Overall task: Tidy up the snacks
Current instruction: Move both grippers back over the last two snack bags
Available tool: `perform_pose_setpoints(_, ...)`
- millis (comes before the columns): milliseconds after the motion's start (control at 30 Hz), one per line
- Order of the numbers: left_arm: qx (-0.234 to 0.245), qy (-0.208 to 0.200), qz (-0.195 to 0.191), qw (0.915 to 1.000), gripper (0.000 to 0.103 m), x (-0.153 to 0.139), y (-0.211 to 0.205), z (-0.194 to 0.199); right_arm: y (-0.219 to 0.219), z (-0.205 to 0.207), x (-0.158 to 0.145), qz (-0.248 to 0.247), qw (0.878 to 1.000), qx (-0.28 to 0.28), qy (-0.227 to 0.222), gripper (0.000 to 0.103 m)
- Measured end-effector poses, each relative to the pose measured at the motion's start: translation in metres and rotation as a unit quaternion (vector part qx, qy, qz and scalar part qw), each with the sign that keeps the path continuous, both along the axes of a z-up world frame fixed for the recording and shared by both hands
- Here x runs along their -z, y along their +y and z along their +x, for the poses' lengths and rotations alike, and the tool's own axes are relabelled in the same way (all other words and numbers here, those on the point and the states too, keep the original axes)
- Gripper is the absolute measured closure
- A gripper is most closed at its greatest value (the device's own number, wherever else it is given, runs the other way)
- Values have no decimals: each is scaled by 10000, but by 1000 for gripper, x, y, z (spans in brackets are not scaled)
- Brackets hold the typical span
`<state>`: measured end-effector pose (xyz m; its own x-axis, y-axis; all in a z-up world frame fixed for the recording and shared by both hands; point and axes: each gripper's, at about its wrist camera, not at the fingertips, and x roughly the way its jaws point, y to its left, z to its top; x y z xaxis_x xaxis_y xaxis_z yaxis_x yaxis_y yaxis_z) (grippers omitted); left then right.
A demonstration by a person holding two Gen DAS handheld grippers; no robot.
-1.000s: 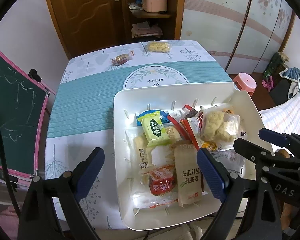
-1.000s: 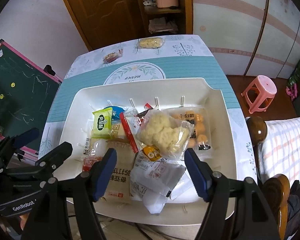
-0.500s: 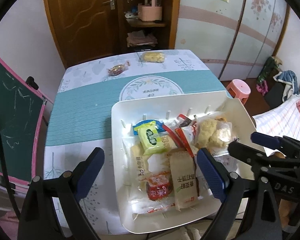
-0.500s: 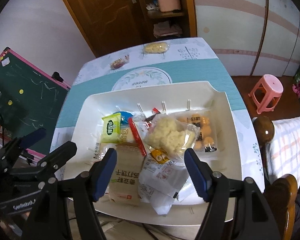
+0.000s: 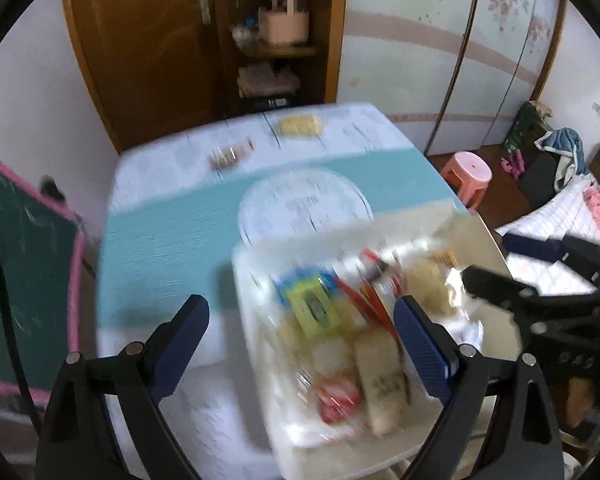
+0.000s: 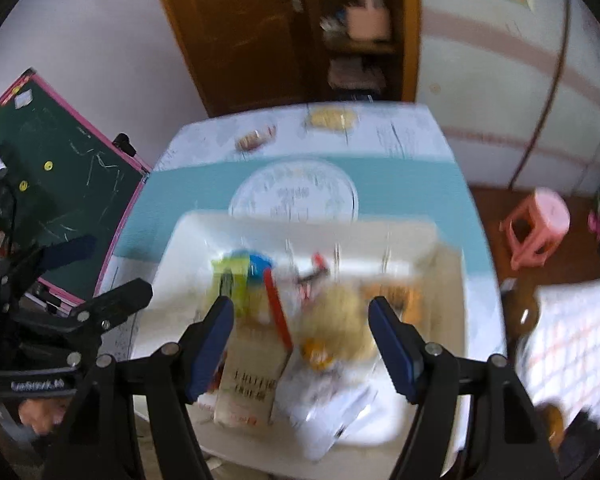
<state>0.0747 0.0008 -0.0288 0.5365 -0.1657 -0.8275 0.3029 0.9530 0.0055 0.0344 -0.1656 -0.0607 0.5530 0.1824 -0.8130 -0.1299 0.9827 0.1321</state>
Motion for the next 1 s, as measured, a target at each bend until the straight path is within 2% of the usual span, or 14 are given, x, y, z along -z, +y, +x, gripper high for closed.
perform_pose_setpoints(100, 32, -520, 501, 9974, 10, -41, 0, 29, 1, 27, -42, -396, 9980, -149, -475, 33)
perform_pose_setpoints(167, -22, -926, 863, 9920, 10, -79, 1, 59, 1, 52, -77, -764, 9930, -99, -896, 33)
perform_pose_setpoints(267, -159, -1281, 1183, 9846, 10, -124, 4, 108, -5, 95, -129, -1044, 9846, -38, -1403, 33)
perform_pose_setpoints(367, -391, -1414, 1443, 9786, 9, -155, 7, 160, -10, 146, -171, -1113, 9810, -129, -1584, 33)
perform_pose_setpoints(433, -502, -1280, 1579, 9778, 9, -168, 9, 203, -11, 181, -192, -1286, 9778, -151, -1648, 33)
perform_pose_setpoints(533, -605, -1249, 1779, 9742, 7, -168, 10, 250, -11, 239, -207, -1387, 9769, -169, -1620, 33)
perform_pose_setpoints(633, -534, -949, 1832, 9770, 4, -141, 13, 297, -12, 291, -188, -1382, 9798, -253, -1424, 32)
perform_pose_setpoints(733, -312, -378, 2005, 9785, 4, -81, 12, 343, -13, 336, -146, -1425, 9842, -331, -994, 32)
perform_pose_setpoints(833, -17, 20, 2216, 9751, 4, -18, 7, 361, -17, 383, -72, -1372, 9886, -539, -307, 32)
perform_pose_setpoints(867, 176, 224, 2280, 9732, 4, 11, 4, 368, -16, 389, -54, -1364, 9887, -605, -157, 32)
perform_pose_setpoints(1000, 864, 638, 2470, 9630, 4, 85, -7, 368, -9, 415, 36, -1293, 9827, -1203, 559, 32)
